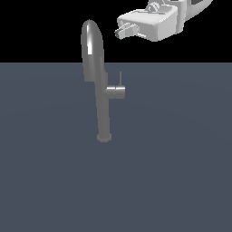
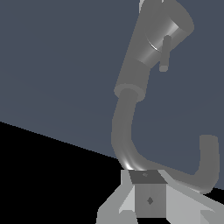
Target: Turn on the faucet by rotating a designated handle.
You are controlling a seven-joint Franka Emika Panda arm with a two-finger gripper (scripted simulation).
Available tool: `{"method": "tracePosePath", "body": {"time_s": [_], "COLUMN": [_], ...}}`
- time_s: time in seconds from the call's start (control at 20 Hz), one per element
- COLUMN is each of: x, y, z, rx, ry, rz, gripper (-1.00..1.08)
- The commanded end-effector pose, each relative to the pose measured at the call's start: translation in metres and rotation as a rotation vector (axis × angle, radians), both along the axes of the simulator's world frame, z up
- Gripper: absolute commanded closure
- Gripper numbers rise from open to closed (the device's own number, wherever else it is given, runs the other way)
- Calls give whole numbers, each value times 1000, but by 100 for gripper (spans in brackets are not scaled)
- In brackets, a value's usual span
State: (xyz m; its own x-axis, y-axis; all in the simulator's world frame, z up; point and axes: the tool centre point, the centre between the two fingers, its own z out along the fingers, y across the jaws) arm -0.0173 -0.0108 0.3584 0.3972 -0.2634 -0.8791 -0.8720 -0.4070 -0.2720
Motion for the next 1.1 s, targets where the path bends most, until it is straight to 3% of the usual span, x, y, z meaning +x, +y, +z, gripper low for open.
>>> {"method": "tracePosePath", "body": {"time_s": [0.0, 0.55, 1.05], "x": [10, 35, 41], "y": [-3, -6, -3], "z": [-15, -81, -111], "rx": [54, 260, 347], "ry": [56, 274, 366], "rz": [-54, -264, -352], "gripper": [108, 108, 108]}}
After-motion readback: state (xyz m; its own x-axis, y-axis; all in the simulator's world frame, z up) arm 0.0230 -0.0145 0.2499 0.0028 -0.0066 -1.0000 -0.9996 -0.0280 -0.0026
